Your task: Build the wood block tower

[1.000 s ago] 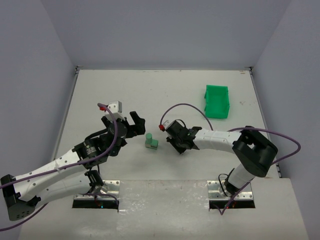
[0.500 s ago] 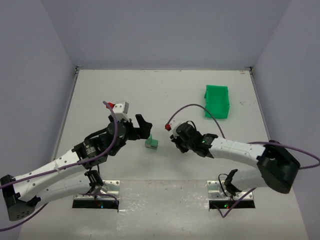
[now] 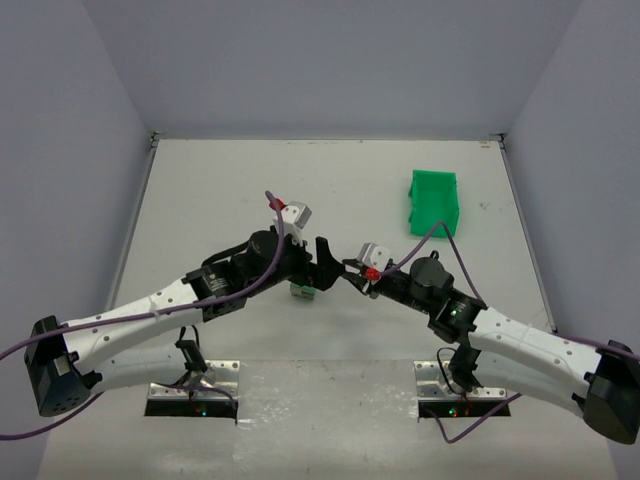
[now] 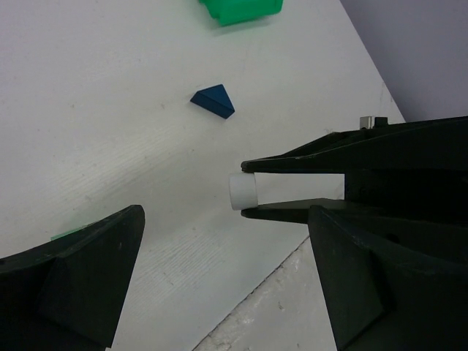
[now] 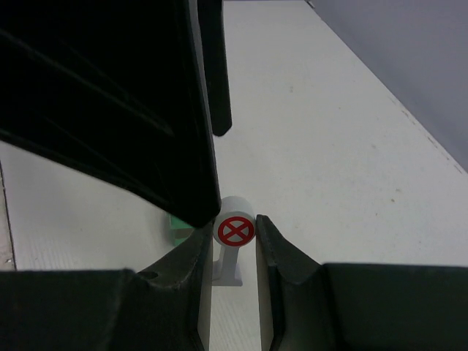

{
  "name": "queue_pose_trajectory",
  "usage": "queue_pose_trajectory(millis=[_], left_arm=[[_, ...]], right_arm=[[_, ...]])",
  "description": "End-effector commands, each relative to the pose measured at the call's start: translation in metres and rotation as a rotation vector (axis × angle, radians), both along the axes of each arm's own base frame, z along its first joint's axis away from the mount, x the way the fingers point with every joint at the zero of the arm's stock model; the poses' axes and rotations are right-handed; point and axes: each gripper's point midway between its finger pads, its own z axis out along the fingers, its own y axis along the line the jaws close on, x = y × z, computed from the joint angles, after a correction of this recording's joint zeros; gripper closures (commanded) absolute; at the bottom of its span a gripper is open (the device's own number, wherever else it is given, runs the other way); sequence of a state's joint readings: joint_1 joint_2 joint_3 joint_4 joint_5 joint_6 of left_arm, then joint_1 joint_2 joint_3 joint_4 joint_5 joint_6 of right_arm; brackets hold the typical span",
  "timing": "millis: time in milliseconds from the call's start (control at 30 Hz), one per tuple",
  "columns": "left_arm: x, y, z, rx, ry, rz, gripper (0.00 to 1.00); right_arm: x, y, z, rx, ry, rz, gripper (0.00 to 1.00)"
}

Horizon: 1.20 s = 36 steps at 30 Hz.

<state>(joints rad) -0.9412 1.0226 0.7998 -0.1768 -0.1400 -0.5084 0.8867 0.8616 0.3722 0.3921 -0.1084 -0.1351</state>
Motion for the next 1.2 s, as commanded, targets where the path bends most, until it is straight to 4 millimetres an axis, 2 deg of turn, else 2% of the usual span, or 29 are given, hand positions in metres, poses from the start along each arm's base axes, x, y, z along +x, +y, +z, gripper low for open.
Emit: queue_pose_trajectory(millis=[0,233,400,667,800,900,967,1033,1100,1167], left_arm=[[0.000,-0.022,0.029,-0.072,-0.047,-0.062,0.13],[-0.002,-0.029,0.022,-0.064,-0.030,-0.086,0.36],[-0.003,-0.033,0.016,-0.063,-0.017,-0.105,0.40],[-0.003,-0.032,0.020,-0.085,-0.015,-0.089,0.64],[-0.009,-0.037,0.020,-0.096,-0.017,-0.135,0.65],[-0.014,-0.042,0.019,-0.104,-0.008,-0.174,0.72],[-0.017,-0.045,0.020,-0.111,-0.007,-0.201,0.79],[-0.019,-0.046,0.021,-0.111,-0.011,-0.214,0.96],[-0.019,-0.046,0.022,-0.104,-0.023,-0.224,1.00],[-0.019,-0.045,0.025,-0.100,-0.042,-0.230,1.00]], right_arm=[[-0.005,0.006,0.028,0.071,-0.113,0.053,0.87],[-0.007,0.005,0.035,0.086,-0.133,0.057,0.87],[-0.008,0.006,0.037,0.091,-0.144,0.069,0.87],[-0.009,0.003,0.041,0.106,-0.163,0.065,0.87],[-0.011,0.002,0.043,0.113,-0.171,0.068,0.86],[-0.006,-0.001,0.042,0.116,-0.181,0.036,0.86],[-0.005,-0.002,0.043,0.115,-0.182,0.027,0.86],[-0.002,-0.004,0.044,0.116,-0.182,0.008,0.86],[0.001,-0.006,0.045,0.115,-0.177,-0.014,0.84],[0.003,-0.008,0.047,0.122,-0.173,-0.033,0.83]])
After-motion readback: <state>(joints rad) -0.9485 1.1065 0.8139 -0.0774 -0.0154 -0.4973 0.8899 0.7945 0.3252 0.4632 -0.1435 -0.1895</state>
